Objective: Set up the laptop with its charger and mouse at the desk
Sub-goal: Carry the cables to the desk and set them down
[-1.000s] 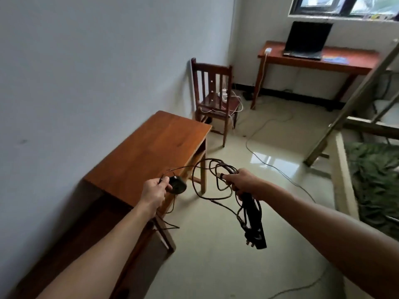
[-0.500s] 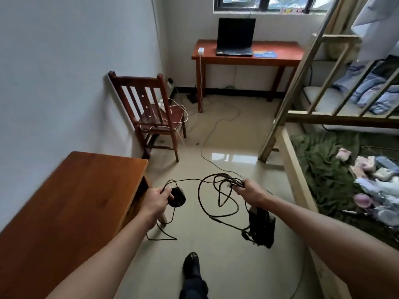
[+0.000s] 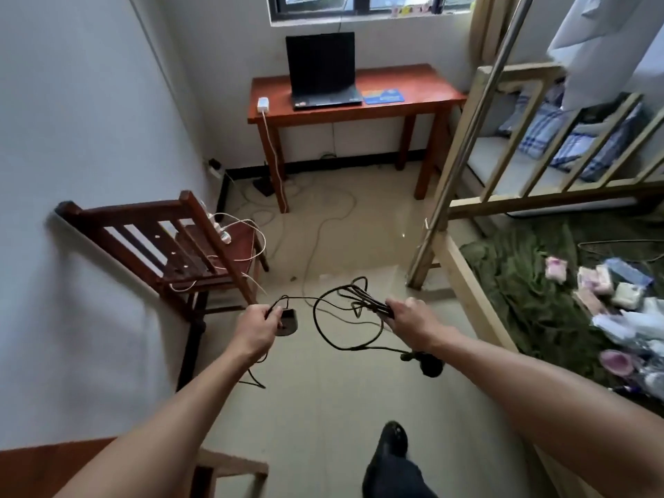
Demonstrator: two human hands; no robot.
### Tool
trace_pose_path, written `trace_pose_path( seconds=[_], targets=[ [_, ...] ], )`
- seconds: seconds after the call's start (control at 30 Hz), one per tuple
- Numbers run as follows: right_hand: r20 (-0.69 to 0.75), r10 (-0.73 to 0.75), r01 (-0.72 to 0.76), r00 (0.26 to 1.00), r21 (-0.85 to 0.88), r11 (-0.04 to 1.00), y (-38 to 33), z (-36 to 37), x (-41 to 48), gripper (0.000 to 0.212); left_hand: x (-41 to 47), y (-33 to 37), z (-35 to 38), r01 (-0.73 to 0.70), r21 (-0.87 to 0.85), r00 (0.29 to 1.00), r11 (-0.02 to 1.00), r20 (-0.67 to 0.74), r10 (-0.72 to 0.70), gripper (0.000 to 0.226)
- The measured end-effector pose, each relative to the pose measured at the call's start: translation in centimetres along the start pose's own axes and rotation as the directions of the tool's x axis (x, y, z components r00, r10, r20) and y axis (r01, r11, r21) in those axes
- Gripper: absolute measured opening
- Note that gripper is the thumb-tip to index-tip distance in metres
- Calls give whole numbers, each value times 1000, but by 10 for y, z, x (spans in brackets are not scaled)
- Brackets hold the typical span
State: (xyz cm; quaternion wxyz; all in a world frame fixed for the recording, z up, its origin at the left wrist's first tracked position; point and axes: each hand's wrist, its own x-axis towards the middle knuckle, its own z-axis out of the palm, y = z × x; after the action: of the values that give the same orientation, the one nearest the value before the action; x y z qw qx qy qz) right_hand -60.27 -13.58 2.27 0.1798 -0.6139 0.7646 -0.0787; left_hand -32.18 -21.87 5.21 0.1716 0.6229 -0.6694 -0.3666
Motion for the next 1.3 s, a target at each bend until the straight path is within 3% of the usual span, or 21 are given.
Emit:
trace_pose_path(
  seconds=[0.33,0.77,0.93,1.2,1.3],
  targets=[
    [81,-82,92,993,-120,989,43,-41,229,37,217,81,12,-57,322,998,945,32,49,38],
    [-72,-174,154,982,-219,963,85,-163,558,27,525,196,22,-218,531,963,819,-19,269,32],
    [-106,-83,55,991,-247,967,106,-204,674,18,656,241,24,-311,519,939,796,39,342,28],
    [-241,75,-115,968,-158,981,152,-320,826,9,861,374,27,-458,474,877,752,104,469,25],
    [-314,79,-122,946,-118,985,184,-360,878,15,920,422,45,-521,444,840,729,115,531,22]
  ],
)
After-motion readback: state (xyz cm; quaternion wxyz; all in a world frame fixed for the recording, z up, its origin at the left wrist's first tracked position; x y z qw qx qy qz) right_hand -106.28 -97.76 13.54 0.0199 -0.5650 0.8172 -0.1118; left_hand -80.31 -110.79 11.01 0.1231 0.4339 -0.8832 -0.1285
